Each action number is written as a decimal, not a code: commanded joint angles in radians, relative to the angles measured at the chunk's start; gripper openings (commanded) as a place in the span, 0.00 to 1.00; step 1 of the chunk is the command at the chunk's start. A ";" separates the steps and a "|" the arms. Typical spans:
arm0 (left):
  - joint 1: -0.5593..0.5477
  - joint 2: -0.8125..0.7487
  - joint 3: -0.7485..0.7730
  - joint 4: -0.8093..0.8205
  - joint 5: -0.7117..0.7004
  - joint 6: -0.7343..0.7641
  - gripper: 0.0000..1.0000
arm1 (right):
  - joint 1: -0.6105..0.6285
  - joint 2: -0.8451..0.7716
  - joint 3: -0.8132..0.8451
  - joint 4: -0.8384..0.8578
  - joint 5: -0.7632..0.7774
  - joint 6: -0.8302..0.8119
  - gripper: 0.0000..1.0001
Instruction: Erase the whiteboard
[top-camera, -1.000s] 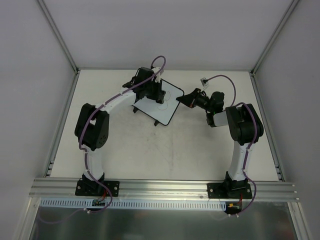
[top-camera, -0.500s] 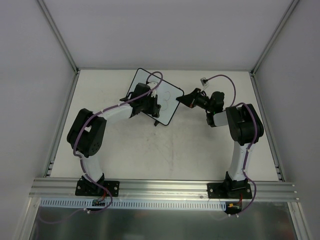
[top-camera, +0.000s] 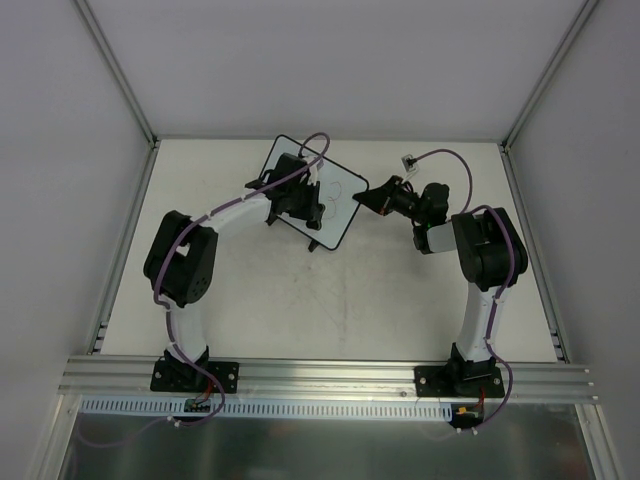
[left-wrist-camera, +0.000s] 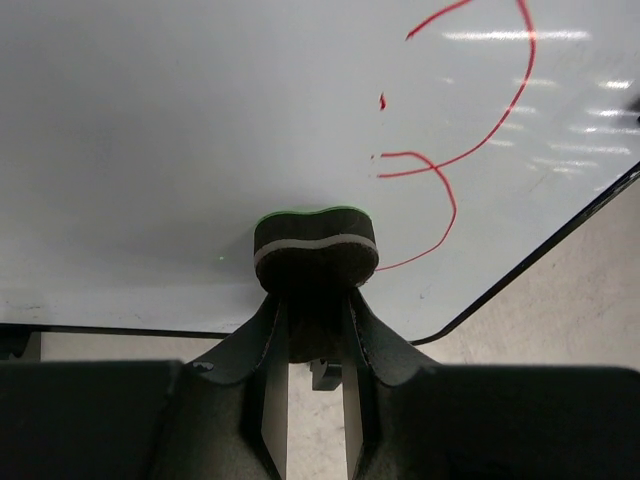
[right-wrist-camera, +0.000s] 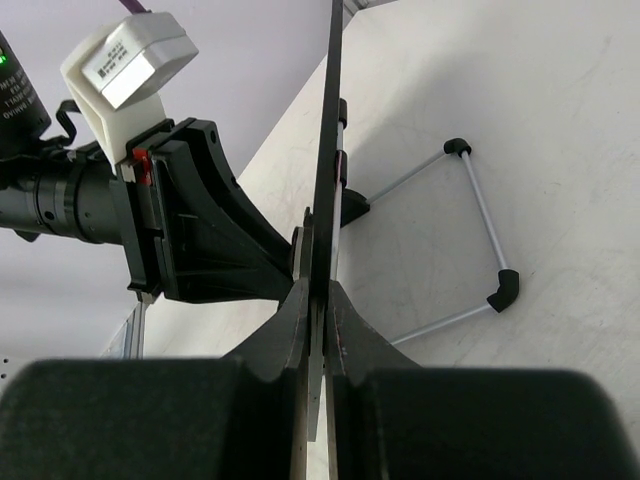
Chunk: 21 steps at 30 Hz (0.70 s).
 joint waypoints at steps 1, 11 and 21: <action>-0.013 0.067 0.144 0.096 0.002 0.016 0.00 | 0.035 -0.045 -0.004 0.229 -0.130 -0.051 0.00; -0.011 0.139 0.351 0.013 -0.007 0.044 0.00 | 0.040 -0.044 0.002 0.229 -0.136 -0.051 0.00; -0.011 0.165 0.471 -0.044 -0.013 0.075 0.00 | 0.045 -0.044 -0.001 0.229 -0.141 -0.054 0.00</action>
